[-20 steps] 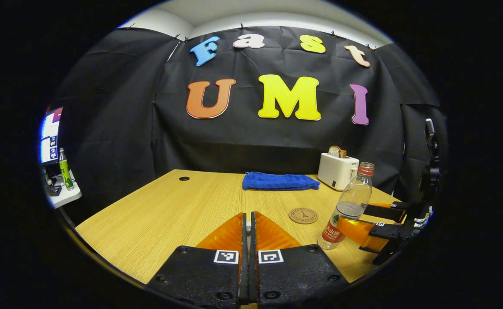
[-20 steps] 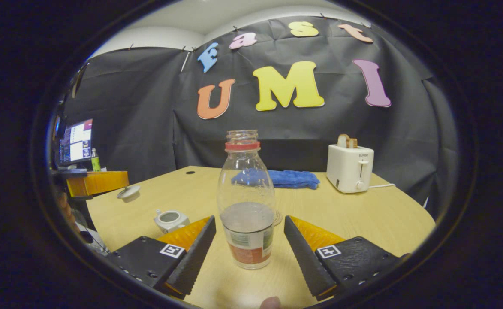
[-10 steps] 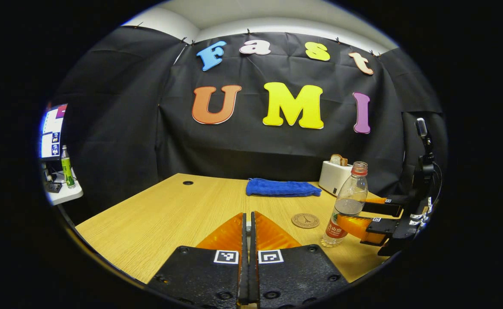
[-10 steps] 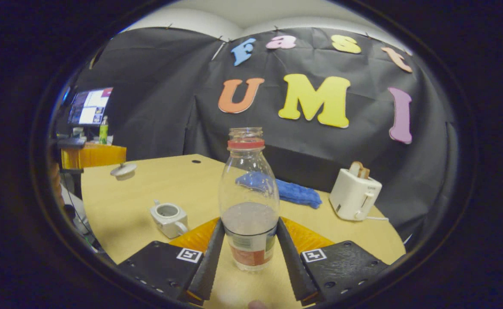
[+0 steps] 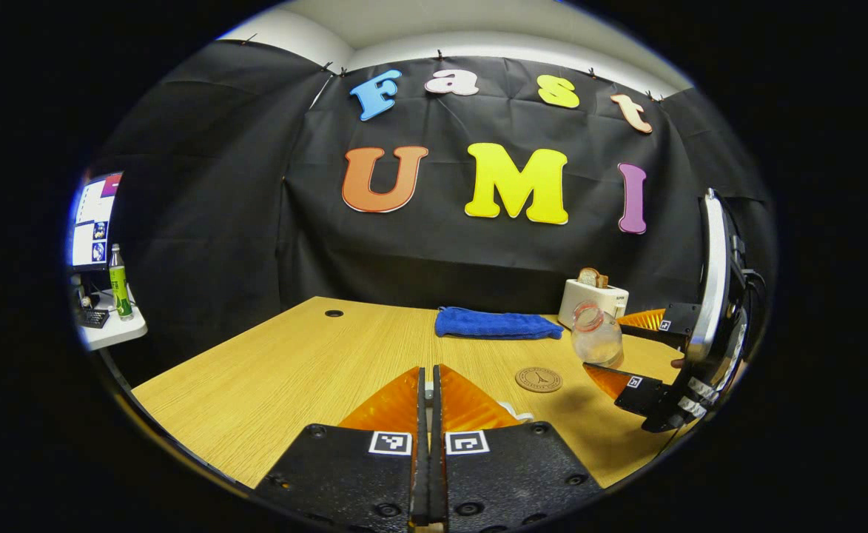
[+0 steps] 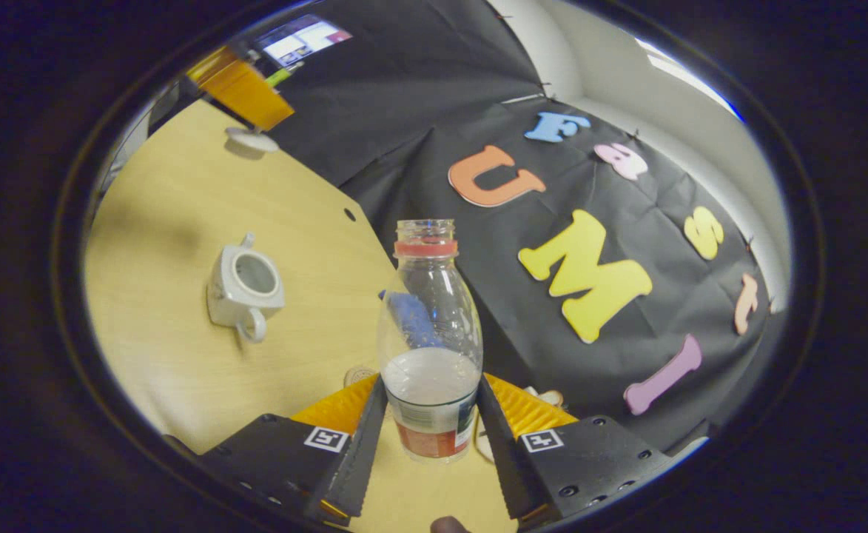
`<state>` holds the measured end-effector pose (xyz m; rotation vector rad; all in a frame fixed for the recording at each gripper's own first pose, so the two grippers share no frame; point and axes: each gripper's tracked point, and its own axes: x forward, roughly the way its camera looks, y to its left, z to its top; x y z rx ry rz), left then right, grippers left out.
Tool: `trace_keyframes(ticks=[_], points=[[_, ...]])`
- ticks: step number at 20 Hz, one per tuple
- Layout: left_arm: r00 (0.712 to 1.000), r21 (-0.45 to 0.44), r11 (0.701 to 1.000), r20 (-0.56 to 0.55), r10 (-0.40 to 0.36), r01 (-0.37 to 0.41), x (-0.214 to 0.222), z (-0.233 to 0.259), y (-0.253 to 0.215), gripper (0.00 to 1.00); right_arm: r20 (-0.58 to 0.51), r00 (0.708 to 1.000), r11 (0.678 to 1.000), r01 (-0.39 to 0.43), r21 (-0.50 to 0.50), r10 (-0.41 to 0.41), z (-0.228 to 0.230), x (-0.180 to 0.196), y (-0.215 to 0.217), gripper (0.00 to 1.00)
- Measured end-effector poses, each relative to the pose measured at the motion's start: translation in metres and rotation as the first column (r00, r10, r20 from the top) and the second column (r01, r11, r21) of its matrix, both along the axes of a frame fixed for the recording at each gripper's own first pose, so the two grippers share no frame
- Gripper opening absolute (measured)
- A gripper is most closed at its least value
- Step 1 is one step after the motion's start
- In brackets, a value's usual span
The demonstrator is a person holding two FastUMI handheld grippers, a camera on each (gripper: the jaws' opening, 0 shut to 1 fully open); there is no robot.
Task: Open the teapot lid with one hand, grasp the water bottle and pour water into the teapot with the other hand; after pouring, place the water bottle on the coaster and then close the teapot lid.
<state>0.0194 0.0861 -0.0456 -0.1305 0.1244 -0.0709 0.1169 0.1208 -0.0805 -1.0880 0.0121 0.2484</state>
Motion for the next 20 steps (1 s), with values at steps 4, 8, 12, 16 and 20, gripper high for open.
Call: trace_keyframes(ticks=[4,8,12,16,20], points=[[1.000,0.003,1.000,0.001,0.002,-0.002,-0.002,-0.003,0.005,0.03,0.097,0.993,0.970,-0.035,-0.239,0.060,-0.008,0.000,0.007,0.70],[1.000,0.004,1.000,0.000,0.003,-0.003,-0.003,-0.007,0.009,0.03,0.109,0.989,0.930,-0.057,-0.363,0.104,-0.022,0.004,0.014,0.70],[1.000,0.004,1.000,-0.004,0.006,-0.006,-0.005,-0.009,0.013,0.03,0.133,0.982,0.894,-0.063,-0.444,0.135,-0.023,0.010,0.022,0.70],[1.000,0.009,1.000,-0.004,0.010,-0.009,-0.007,-0.011,0.016,0.03,0.140,0.975,0.856,-0.078,-0.512,0.172,-0.022,0.004,0.026,0.70],[1.000,0.014,1.000,-0.003,0.012,-0.012,-0.009,-0.011,0.021,0.03,0.157,0.969,0.829,-0.075,-0.555,0.193,-0.018,0.005,0.032,0.70]])
